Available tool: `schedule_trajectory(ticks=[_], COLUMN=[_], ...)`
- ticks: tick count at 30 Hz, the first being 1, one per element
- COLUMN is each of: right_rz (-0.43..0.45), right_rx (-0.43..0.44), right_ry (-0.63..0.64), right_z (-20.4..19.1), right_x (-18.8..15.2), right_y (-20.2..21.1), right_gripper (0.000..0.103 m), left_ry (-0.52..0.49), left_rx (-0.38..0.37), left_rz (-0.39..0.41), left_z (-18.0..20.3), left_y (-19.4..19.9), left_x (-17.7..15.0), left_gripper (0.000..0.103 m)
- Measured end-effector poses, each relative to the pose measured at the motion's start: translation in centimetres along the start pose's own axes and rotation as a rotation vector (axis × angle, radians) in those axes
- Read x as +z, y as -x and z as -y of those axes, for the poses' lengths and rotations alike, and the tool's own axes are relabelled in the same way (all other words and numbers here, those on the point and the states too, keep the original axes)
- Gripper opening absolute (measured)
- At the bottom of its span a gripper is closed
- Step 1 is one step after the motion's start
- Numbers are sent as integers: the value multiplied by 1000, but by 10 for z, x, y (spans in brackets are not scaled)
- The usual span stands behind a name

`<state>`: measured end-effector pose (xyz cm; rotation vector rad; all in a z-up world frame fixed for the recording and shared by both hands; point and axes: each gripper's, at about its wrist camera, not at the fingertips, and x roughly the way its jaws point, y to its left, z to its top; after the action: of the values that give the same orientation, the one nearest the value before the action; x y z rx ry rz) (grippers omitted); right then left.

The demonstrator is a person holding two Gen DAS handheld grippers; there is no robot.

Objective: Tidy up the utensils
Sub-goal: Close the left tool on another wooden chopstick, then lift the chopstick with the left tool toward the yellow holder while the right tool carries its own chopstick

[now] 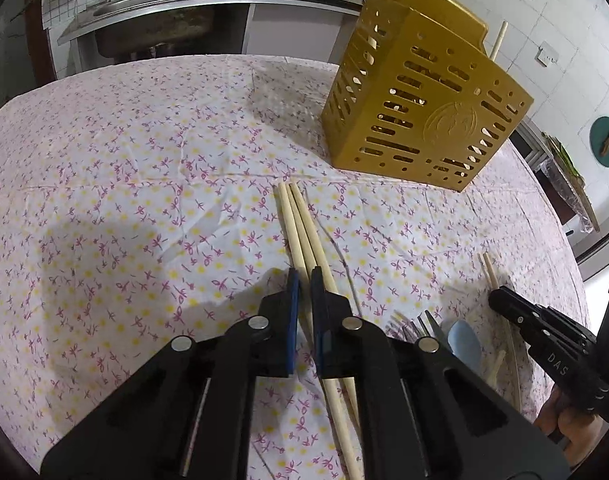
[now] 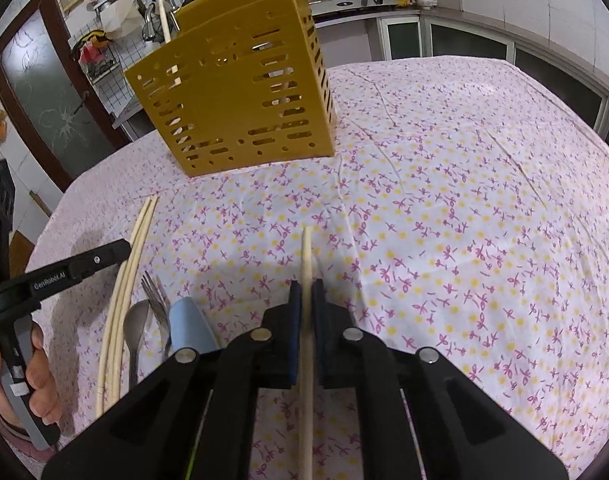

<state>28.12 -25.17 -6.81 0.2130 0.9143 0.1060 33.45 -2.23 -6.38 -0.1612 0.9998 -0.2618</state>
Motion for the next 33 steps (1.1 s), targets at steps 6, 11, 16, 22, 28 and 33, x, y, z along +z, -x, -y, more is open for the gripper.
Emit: schedule_trajectory(ticks=[6, 11, 16, 22, 28, 33], right_rz=[-1, 1, 4, 7, 10, 23], right_rx=[-32, -40, -35, -22, -6, 11], right_ry=[32, 37, 31, 19, 9, -5], right_z=[-7, -9, -6, -4, 0, 2], right_x=[0, 0, -1, 0, 0, 0], right_y=[-2, -2, -2, -2, 0, 4], right_gripper=[6, 6, 6, 6, 6, 6], left_ry=[-45, -55, -39, -68, -58, -44], left_rx=[30, -3, -20, 5, -10, -28], left_rz=[-4, -21, -21, -4, 23, 39], left_z=[15, 18, 15, 21, 17, 13], left_y=[-6, -13, -14, -9, 6, 16], left_x=[2, 4, 4, -1, -2, -2], left_gripper=[6, 9, 9, 5, 5, 5])
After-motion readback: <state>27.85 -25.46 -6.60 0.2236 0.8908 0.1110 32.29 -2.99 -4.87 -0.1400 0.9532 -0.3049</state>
